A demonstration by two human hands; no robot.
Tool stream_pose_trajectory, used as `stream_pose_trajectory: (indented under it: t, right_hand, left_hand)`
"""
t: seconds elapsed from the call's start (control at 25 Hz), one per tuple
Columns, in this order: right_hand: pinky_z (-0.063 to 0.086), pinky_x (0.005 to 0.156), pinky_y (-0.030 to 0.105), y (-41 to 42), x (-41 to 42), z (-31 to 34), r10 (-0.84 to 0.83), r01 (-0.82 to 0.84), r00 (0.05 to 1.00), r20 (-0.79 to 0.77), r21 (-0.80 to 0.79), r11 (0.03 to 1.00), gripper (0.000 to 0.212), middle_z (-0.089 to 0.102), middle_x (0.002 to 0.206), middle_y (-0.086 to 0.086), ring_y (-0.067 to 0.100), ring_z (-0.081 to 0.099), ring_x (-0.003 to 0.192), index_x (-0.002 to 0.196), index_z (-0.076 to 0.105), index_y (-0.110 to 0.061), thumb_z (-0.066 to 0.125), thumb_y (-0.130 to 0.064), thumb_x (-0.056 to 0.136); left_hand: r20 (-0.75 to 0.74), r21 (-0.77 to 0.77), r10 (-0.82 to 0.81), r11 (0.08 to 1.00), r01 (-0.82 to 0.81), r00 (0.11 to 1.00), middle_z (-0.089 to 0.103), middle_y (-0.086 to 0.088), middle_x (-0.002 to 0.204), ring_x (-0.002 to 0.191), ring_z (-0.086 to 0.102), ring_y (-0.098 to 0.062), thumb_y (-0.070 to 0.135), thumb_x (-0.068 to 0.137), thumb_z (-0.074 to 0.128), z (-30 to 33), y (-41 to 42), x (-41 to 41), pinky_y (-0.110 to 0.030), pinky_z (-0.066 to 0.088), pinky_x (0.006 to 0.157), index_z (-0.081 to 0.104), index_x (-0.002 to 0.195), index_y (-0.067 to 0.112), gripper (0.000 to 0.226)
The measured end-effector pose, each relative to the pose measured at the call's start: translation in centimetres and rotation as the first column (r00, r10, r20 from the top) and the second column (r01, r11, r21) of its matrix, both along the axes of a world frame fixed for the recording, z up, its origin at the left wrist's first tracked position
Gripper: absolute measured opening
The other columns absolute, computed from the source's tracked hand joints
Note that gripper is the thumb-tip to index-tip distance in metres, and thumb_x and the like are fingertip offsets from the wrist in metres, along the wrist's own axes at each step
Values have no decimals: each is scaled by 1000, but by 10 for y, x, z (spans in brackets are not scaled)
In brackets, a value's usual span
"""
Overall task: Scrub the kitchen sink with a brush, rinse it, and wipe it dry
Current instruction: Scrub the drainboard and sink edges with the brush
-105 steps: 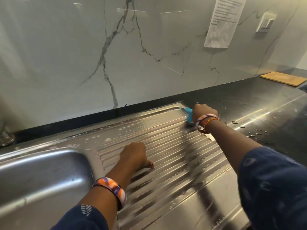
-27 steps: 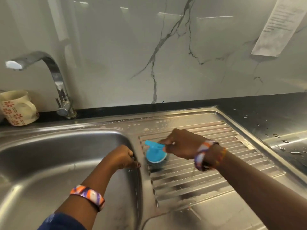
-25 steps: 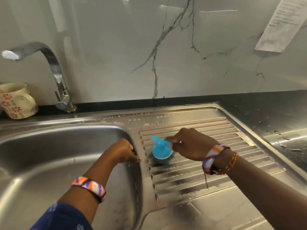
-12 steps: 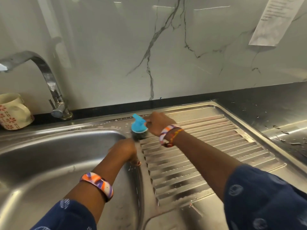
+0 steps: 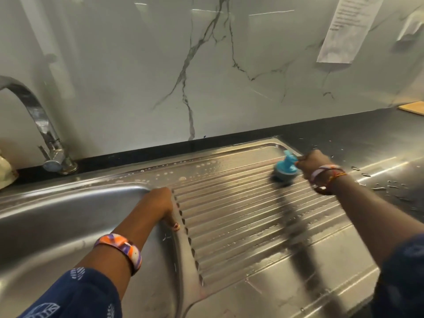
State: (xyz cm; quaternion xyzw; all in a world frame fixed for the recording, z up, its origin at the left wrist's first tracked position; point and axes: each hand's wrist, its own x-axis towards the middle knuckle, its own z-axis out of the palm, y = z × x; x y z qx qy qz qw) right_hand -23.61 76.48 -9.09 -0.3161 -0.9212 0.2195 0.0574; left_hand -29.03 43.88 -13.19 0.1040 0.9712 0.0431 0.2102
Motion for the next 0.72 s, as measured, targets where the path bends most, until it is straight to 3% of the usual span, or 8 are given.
stream_pose_trajectory:
  t: [0.16, 0.28, 0.36, 0.48, 0.6, 0.72]
  right_hand:
    - [43, 63, 12, -114, 10, -17, 438, -444, 895, -85, -71, 893, 32, 67, 102, 12, 17, 62, 80, 122, 62, -5, 48, -18, 96]
    - [48, 88, 26, -181, 24, -28, 603, -611, 781, -164, -1, 792, 34, 68, 116, 8, 23, 63, 106, 126, 60, -22, 49, -23, 94]
    - [50, 91, 34, -168, 24, -32, 583, -581, 798, -154, 60, 812, 36, 67, 115, 6, 24, 63, 105, 130, 56, -29, 47, -28, 95]
    - [51, 86, 34, -96, 21, -33, 446, -433, 887, -116, 120, 893, 34, 67, 111, 8, 26, 64, 101, 127, 58, -27, 46, -29, 95]
    - [48, 85, 31, -13, 18, -27, 210, -198, 977, -49, 182, 963, 33, 67, 111, 13, 29, 63, 103, 123, 62, -20, 48, -28, 95]
    - [50, 84, 36, 56, 27, -10, -35, 19, 998, 50, 296, 955, 32, 66, 110, 16, 32, 64, 97, 122, 62, -20, 48, -28, 94]
  left_hand:
    - [-7, -92, -23, 996, 23, 1000, 58, -9, 123, 113, 57, -22, 29, 73, 79, 5, 5, 0, -28, 45, 96, 52, 124, 7, 62]
    - [-50, -140, -48, 989, 40, 998, 61, -6, 121, 110, 59, -19, 32, 73, 77, 10, 8, 5, -25, 46, 91, 55, 121, 10, 57]
    - [-67, -138, -78, 988, 68, 995, 62, -4, 113, 103, 59, -17, 33, 75, 76, 9, 5, 8, -24, 46, 88, 58, 117, 12, 52]
    - [-97, -108, -116, 989, 105, 988, 58, 0, 98, 89, 56, -13, 32, 75, 76, 7, 2, 12, -25, 47, 84, 57, 111, 13, 44]
    - [-112, -156, -207, 970, 189, 972, 62, -1, 109, 97, 60, -15, 27, 76, 77, 9, 10, 11, -26, 49, 86, 56, 113, 14, 45]
    - [-121, -149, -307, 946, 288, 944, 56, -3, 122, 108, 56, -19, 27, 85, 67, 14, 34, 3, -30, 46, 92, 53, 123, 16, 42]
